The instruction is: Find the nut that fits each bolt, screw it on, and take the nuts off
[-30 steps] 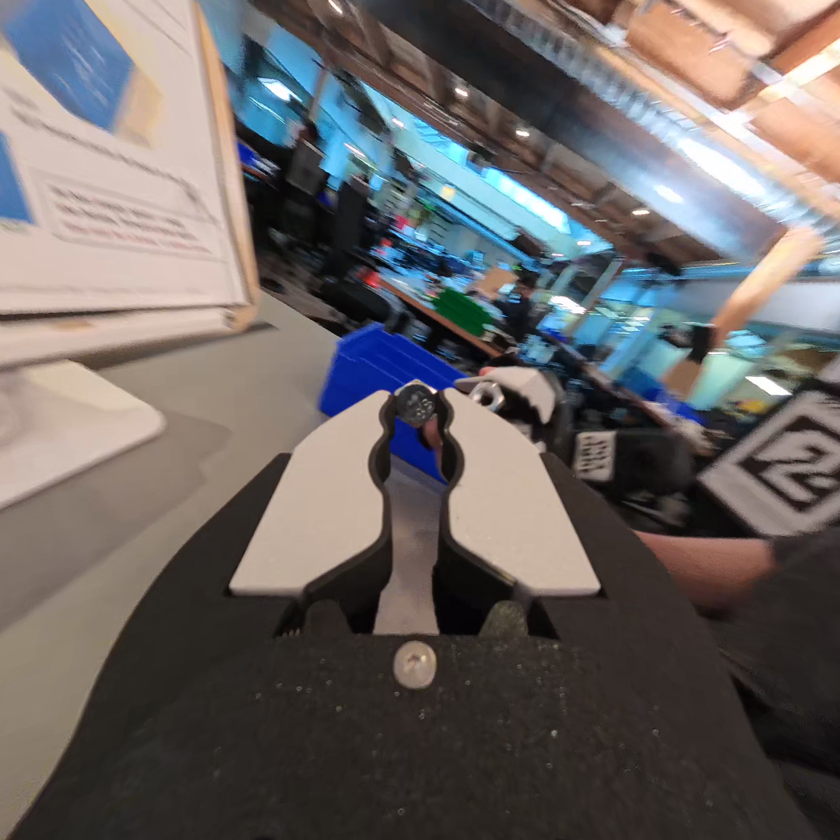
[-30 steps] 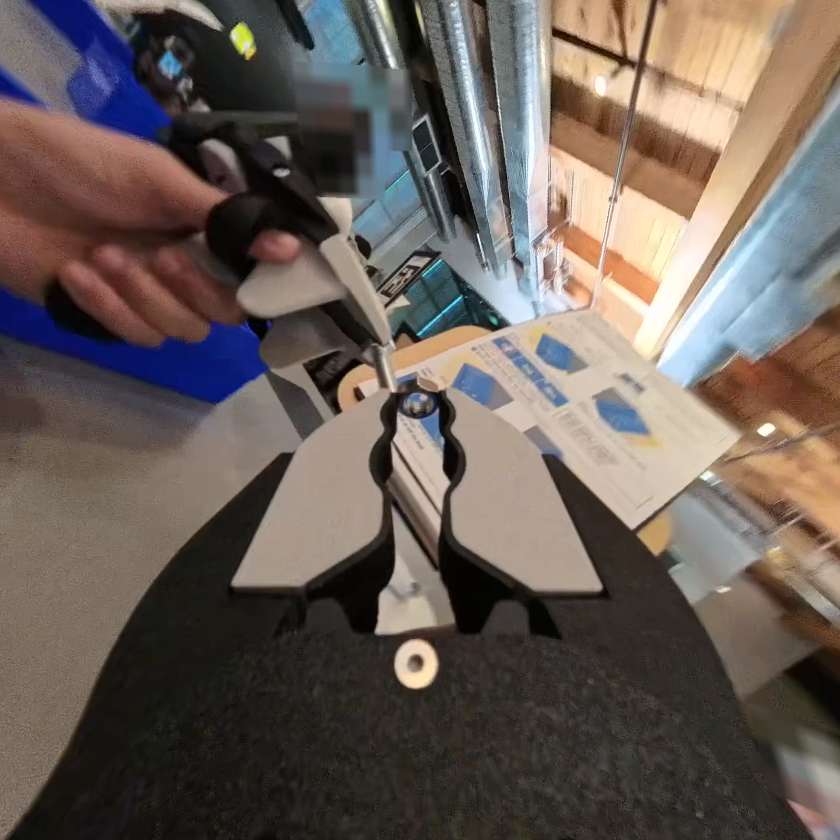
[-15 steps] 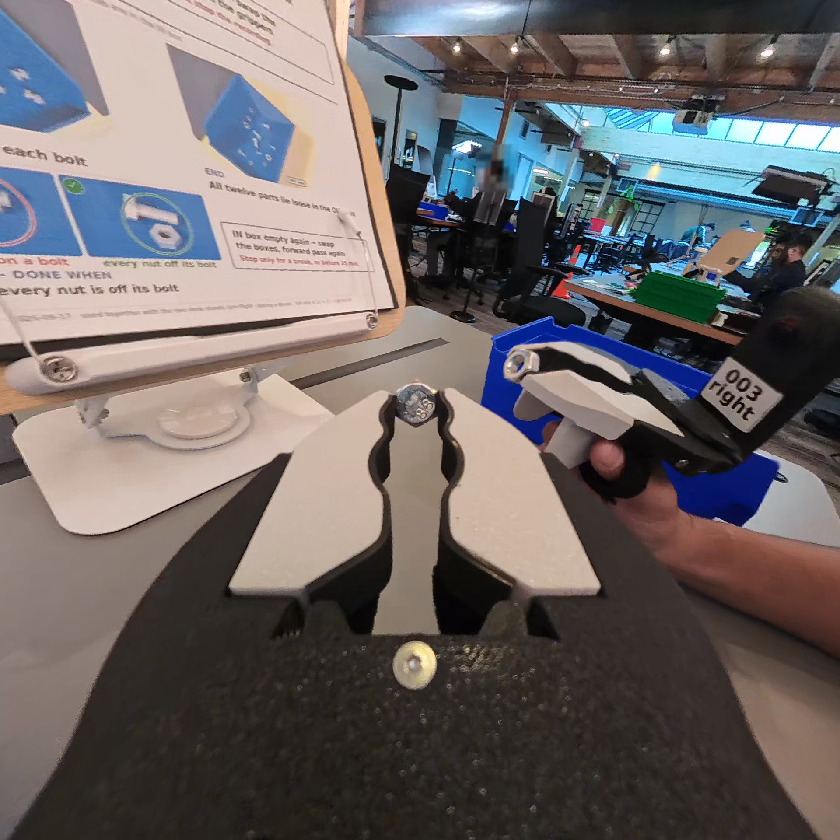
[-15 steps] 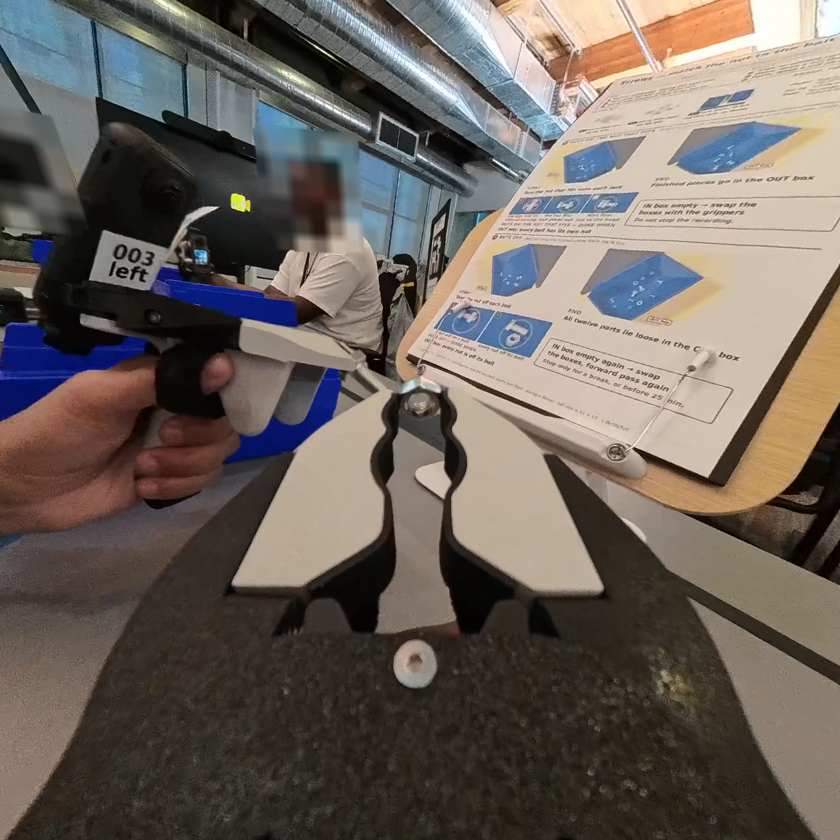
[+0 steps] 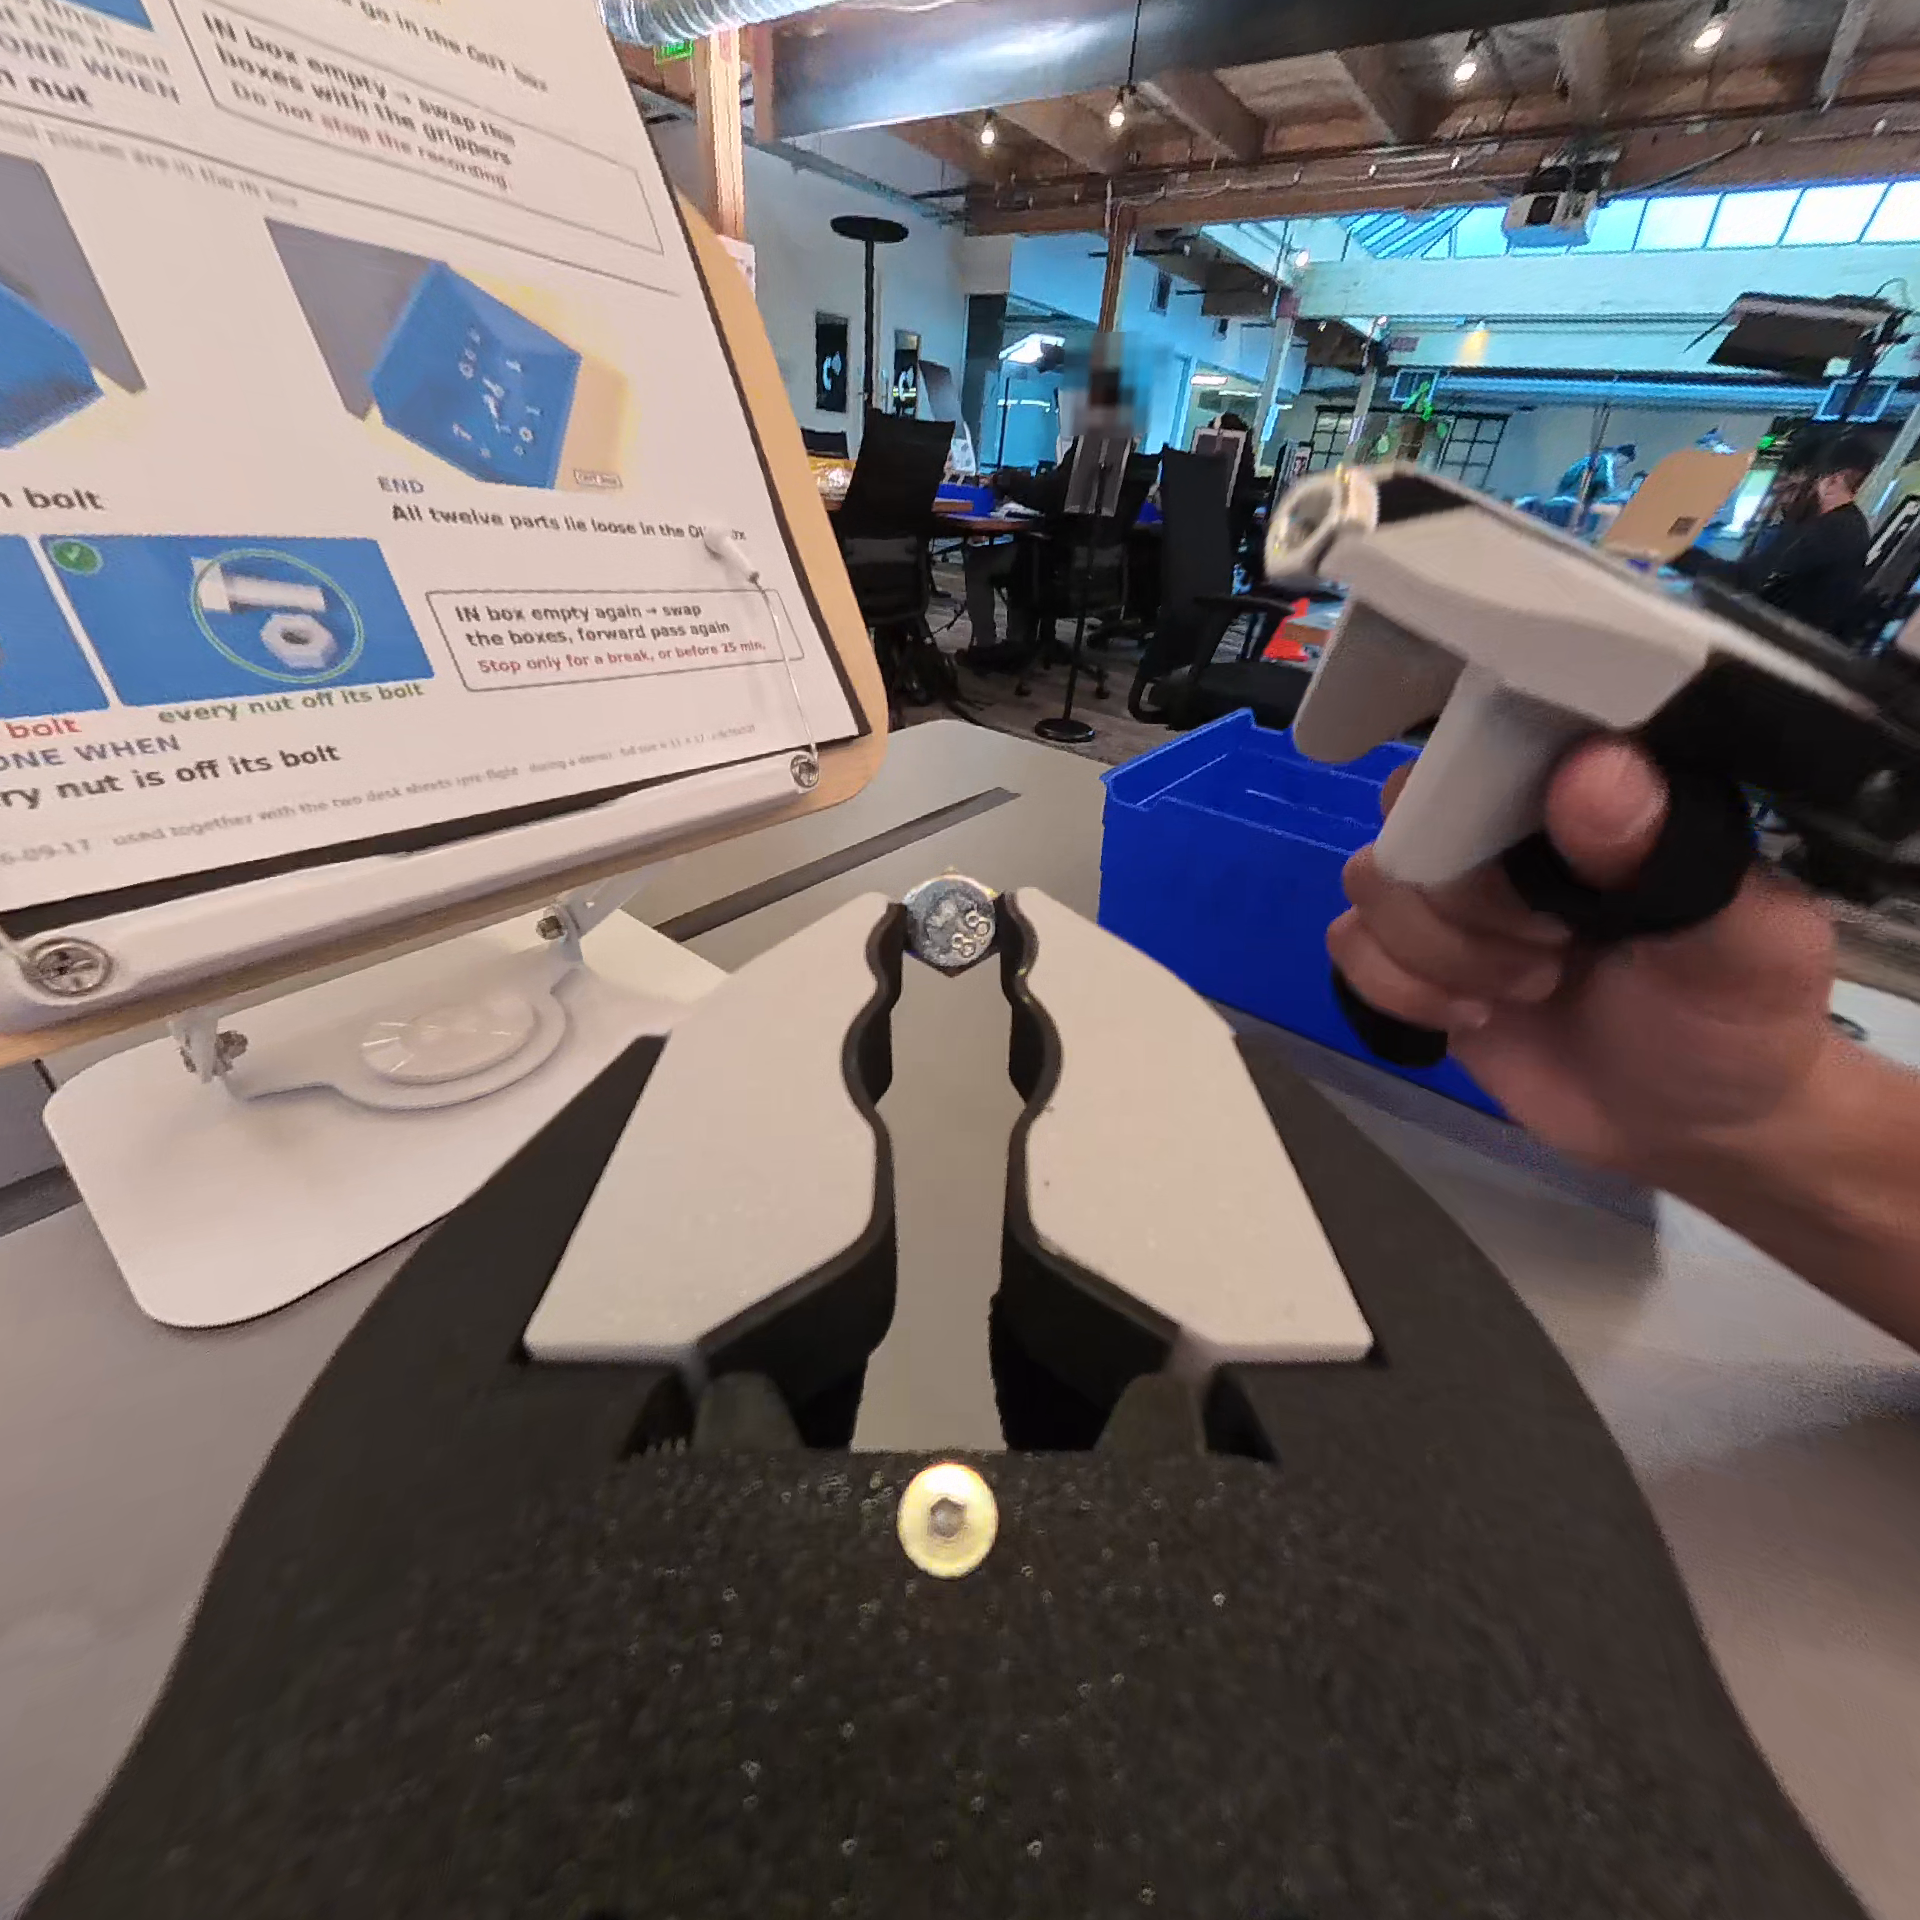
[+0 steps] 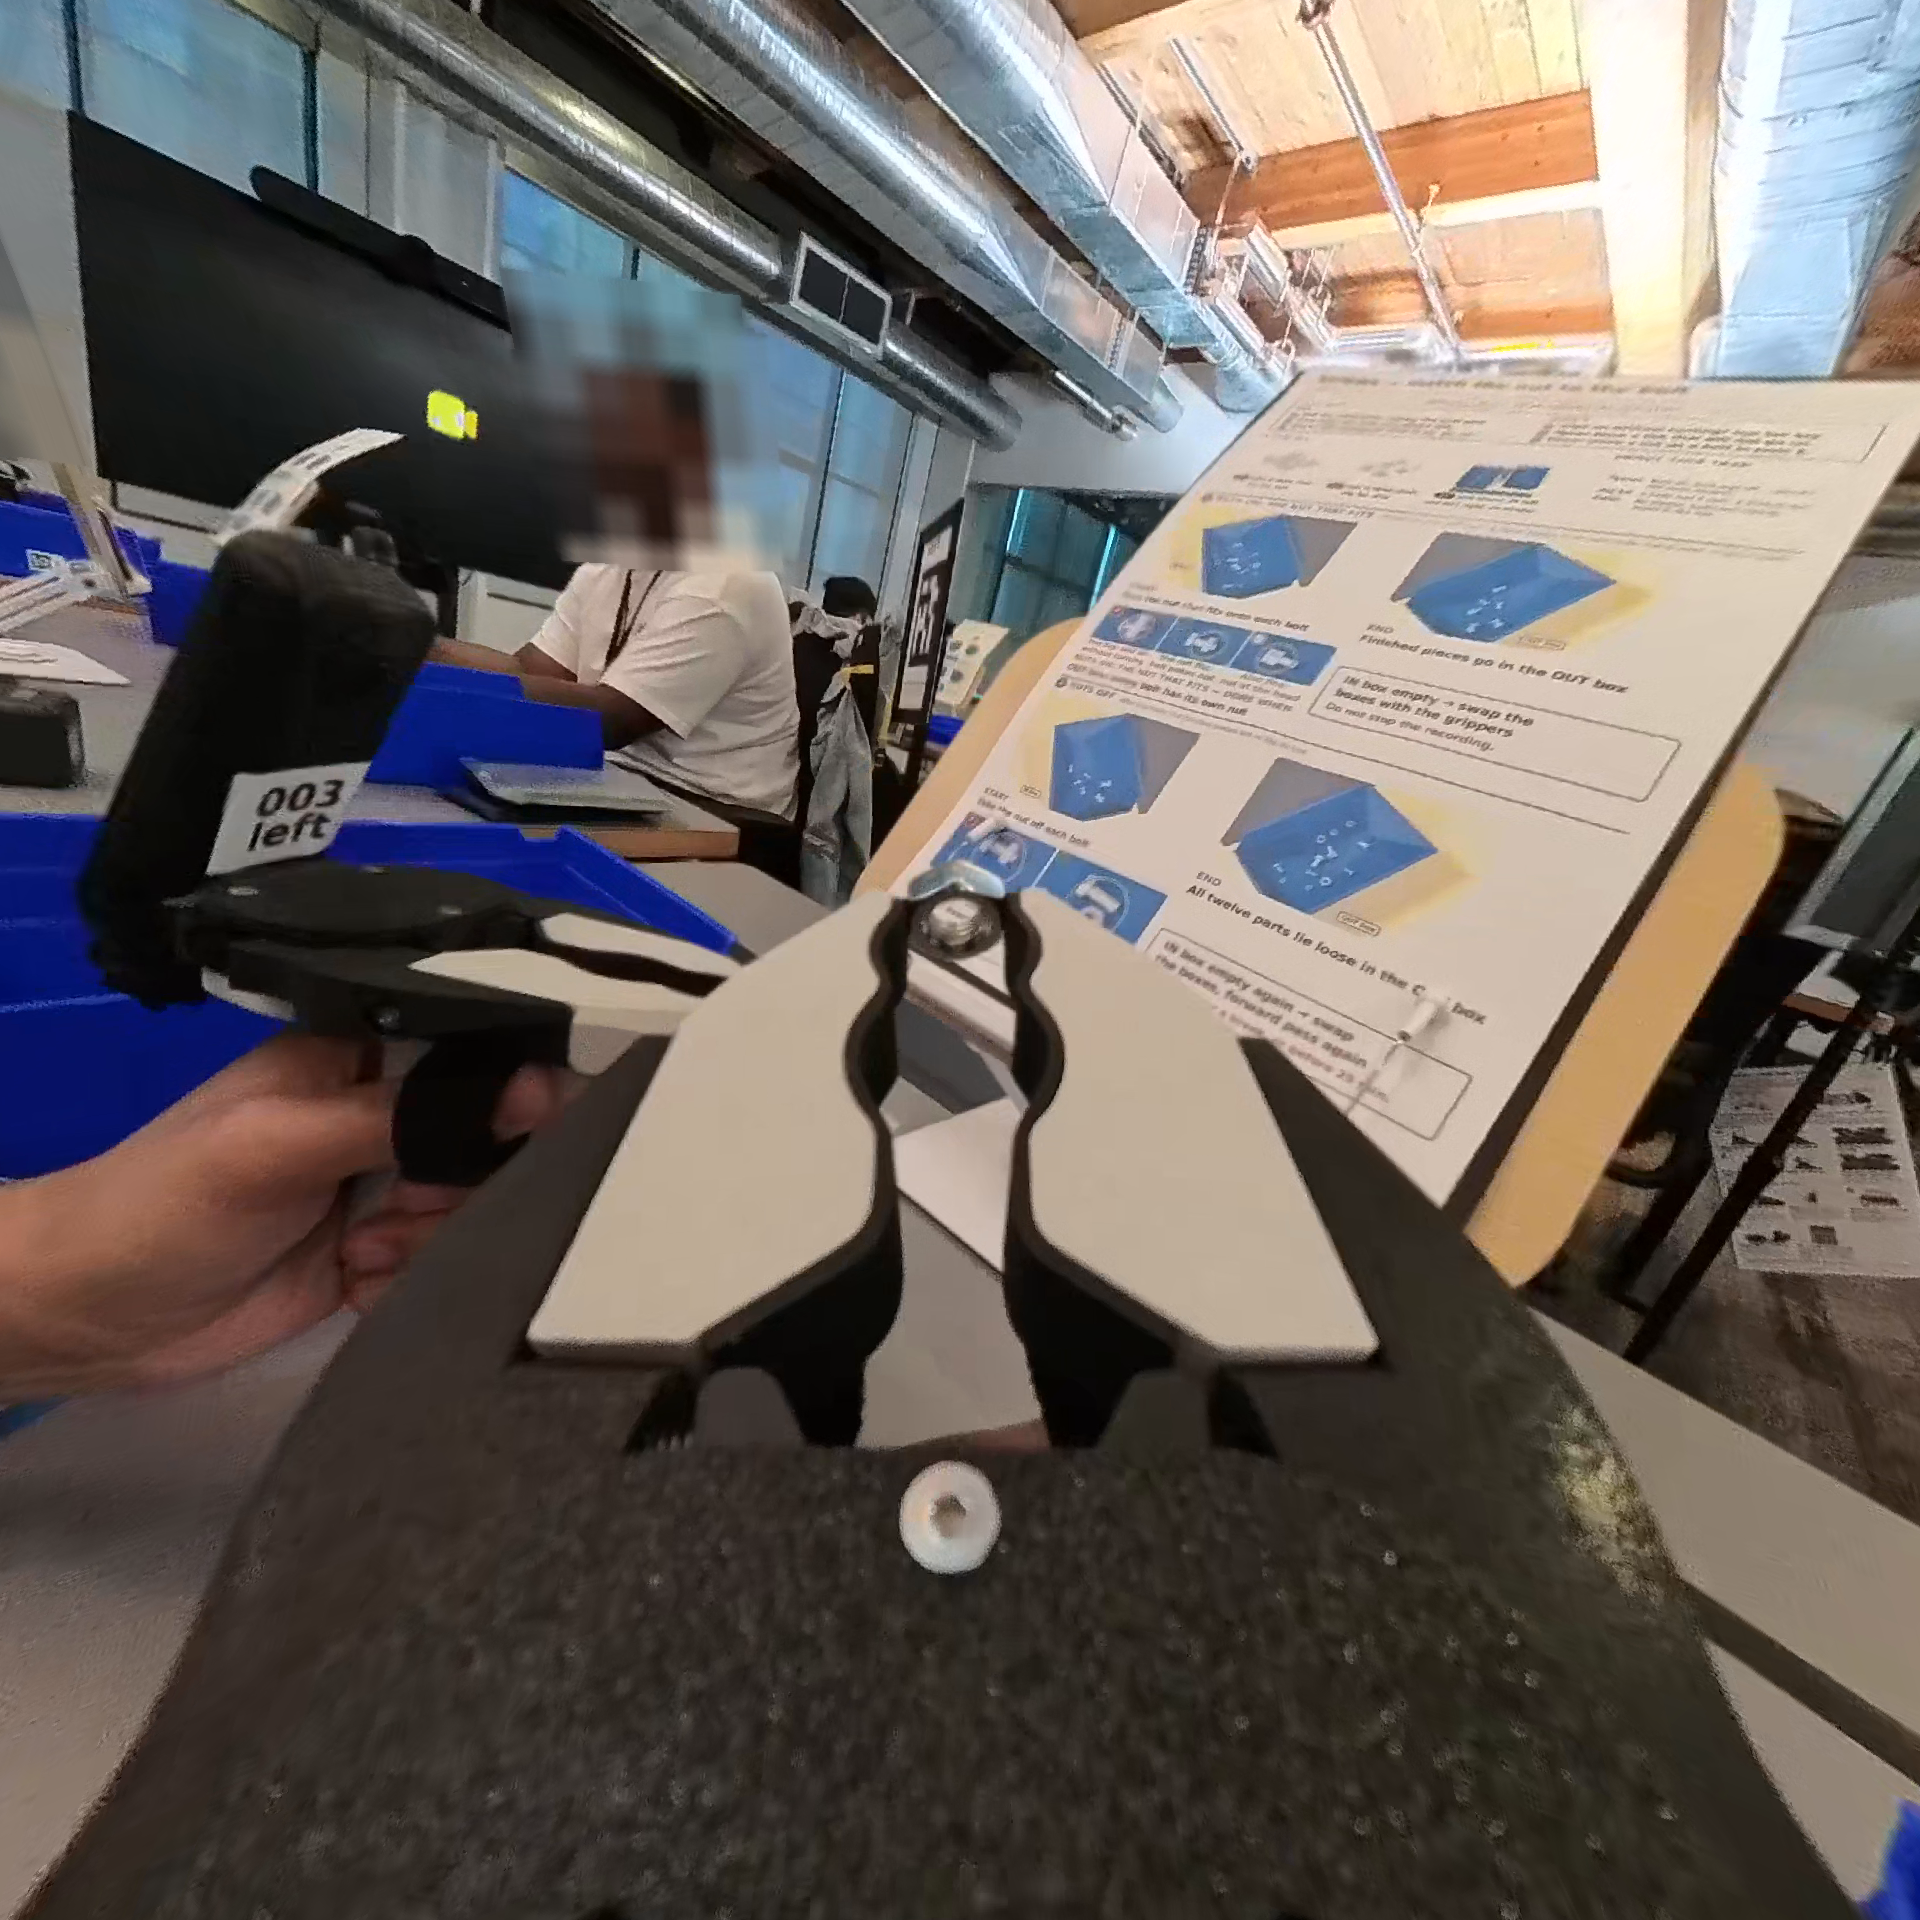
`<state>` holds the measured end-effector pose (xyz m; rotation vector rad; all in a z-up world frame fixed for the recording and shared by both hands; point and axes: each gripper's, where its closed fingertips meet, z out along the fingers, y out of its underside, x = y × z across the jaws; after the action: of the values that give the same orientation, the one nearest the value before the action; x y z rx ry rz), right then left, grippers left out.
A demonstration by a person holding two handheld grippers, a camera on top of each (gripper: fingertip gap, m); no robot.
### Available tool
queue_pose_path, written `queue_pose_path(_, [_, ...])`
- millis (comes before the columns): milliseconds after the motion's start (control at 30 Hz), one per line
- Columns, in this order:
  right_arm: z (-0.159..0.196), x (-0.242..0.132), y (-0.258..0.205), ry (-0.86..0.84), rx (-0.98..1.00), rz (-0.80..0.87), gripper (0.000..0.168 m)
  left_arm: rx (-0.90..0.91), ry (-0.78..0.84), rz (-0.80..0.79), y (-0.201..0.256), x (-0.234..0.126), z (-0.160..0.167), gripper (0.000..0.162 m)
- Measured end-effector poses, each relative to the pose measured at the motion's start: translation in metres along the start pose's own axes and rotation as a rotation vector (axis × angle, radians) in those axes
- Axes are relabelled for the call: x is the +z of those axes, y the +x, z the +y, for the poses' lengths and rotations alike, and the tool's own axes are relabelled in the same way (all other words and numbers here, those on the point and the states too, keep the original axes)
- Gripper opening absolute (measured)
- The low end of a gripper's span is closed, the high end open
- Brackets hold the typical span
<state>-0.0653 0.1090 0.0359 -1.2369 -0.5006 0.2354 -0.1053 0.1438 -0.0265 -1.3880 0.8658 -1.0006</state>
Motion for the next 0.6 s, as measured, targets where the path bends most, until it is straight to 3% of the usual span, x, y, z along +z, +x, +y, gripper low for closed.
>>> queue_pose_path(133, [-0.044, -0.017, 0.026, -0.184, -0.043, 0.019, 0.018, 0.023, -0.016, -0.006, -0.004, -0.002, -0.001, 0.017])
queue_pose_path(267, [-0.055, -0.087, 0.087, -0.533, -0.152, 0.146, 0.017, -0.029, 0.014, 0.014, -0.004, -0.006, -0.011, 0.017])
queue_pose_path(400, [0.015, -0.188, 0.150, -0.988, -0.077, 0.238, 0.018, -0.011, 0.003, 0.038, 0.001, -0.004, -0.012, 0.017])
queue_pose_path(500, [0.087, -0.245, 0.139, -1.315, 0.148, 0.064, 0.018, 0.032, -0.034, 0.038, 0.005, 0.001, -0.003, 0.017])
queue_pose_path(600, [0.137, -0.287, 0.124, -1.598, 0.315, -0.044, 0.018, 0.071, -0.076, 0.045, 0.011, 0.007, 0.008, 0.017])
